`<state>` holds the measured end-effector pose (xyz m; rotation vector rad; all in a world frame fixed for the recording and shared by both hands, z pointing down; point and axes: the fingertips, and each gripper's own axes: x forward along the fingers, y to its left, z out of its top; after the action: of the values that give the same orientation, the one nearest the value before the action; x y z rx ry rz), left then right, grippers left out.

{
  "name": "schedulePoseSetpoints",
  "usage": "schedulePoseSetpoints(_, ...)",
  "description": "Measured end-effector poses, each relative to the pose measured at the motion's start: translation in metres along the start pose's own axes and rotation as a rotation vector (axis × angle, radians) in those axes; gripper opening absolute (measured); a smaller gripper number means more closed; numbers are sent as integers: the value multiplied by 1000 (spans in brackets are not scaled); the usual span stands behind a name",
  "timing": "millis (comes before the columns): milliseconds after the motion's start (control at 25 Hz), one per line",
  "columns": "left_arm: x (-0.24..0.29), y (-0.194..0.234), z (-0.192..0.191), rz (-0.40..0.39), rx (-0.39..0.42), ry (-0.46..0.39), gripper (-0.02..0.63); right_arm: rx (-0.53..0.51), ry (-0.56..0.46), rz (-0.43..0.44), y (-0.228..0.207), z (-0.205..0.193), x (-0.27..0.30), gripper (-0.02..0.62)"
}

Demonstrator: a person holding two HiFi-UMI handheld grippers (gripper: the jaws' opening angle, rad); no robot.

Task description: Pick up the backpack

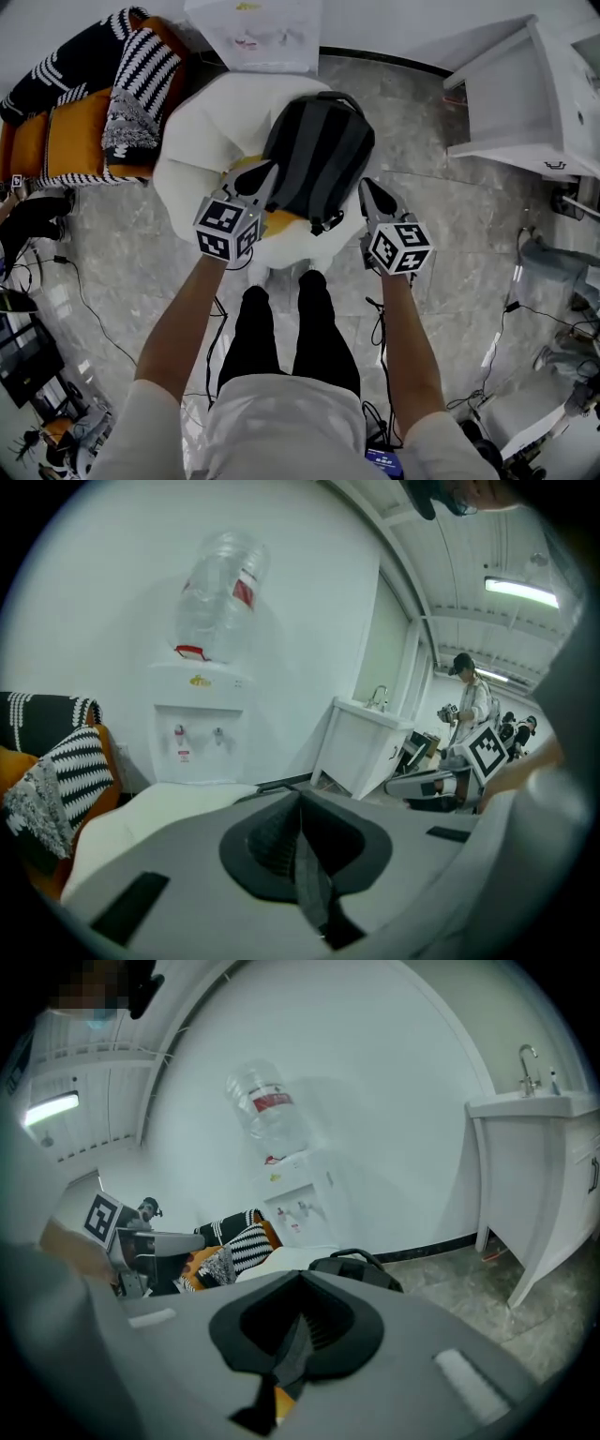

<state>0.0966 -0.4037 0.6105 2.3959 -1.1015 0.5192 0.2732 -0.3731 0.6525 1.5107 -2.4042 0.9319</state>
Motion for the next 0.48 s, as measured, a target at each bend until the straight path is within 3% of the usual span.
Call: schedulePoseSetpoints(480, 98, 37, -67, 34, -24, 99, 14, 14, 89, -40, -71, -67, 78, 3)
